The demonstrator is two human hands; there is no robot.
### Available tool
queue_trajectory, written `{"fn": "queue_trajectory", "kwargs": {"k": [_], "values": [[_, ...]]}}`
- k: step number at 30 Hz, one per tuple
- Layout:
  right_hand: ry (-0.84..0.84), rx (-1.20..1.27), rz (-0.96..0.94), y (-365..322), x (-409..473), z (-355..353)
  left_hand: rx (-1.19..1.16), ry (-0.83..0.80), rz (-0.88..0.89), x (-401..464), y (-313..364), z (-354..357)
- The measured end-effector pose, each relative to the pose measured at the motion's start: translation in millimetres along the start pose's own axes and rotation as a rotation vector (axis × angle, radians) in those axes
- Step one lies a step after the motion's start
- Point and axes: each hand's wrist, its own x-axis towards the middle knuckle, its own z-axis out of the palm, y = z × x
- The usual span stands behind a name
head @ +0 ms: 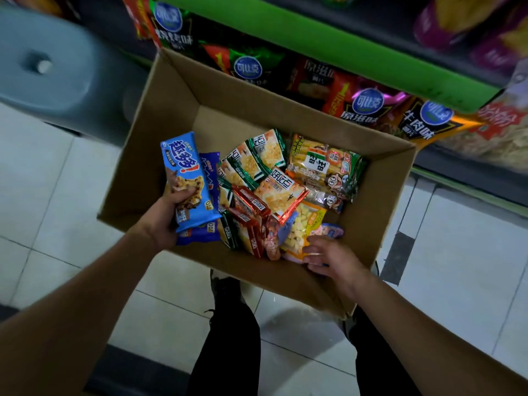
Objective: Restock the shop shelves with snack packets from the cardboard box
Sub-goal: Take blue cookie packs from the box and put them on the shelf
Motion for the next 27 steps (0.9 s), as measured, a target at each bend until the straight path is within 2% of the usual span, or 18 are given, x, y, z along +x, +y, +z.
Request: {"fn": "queue_trajectory", "kwargs": {"k": [5,10,17,19,22,27], "values": [[-0.005,-0.038,-0.071,-40.2,-43.9,6.6,-0.124,-0.067,0.026,-46.2,1.2,29.9],[-0.046,-0.152,-0.226,-100.4,-121.2,26.1,-0.193,-0.145,0.012,-113.3,3.4,74.3],[-0.182,-0.262,-0.379,-169.0,-268.7,46.9,-0.082,-0.343,0.093,-234.4,1.5,140.6],[-0.185,-0.288,-0.476,-178.4,-309.3,46.7,-0.035,-0.416,0.124,-271.8,5.3,158.5],[-0.160,-0.318,-0.512,-182.3,-367.4,37.9,0.039,-0.498,0.159,-326.5,20.7,178.5],[-0.171,-0.337,-0.570,-189.3,-445.3,24.7,0.206,-0.596,0.108,-398.0,51.1,187.9]]}}
